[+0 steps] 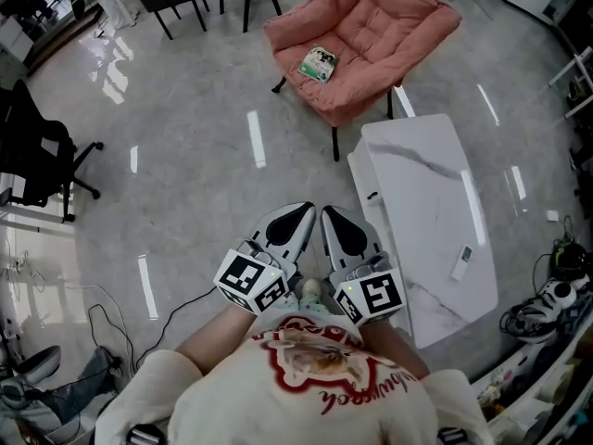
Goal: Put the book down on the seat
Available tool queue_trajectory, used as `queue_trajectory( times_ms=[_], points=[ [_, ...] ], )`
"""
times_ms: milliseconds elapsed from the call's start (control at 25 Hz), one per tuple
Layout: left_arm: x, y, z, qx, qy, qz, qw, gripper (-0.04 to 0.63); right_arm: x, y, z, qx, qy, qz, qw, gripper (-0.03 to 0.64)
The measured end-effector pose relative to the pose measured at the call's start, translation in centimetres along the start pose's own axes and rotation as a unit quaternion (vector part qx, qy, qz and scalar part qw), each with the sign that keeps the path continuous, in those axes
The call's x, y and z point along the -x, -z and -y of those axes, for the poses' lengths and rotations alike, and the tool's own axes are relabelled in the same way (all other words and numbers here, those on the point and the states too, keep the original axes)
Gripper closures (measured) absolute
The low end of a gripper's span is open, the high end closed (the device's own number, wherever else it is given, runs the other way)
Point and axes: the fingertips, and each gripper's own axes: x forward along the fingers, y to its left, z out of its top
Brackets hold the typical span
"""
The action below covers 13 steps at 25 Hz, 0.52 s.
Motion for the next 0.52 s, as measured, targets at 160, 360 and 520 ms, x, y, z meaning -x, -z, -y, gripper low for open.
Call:
queue_trajectory(
  times_ms=[160,360,520],
  points=[
    [0.39,-0.08,-0.36,0.003,0.000,0.002,1.0000,0.592,-0.30,0.19,-0.42,-0.001,0.001,-0.002,1.000,0.618],
    [0.48,-0.21,-0.26,0.004,0.002,0.004,1.0000,0.592,-0.26,0.23,-0.67,0.000,-0.001,-0.004,1.000,0.618],
    [0.44,-0.26,-0.23,0.003,0.004,0.004,1.0000,0.591,-0.27,0.16,-0.55,0.000,0.000,-0.003,1.000,0.618]
  ],
)
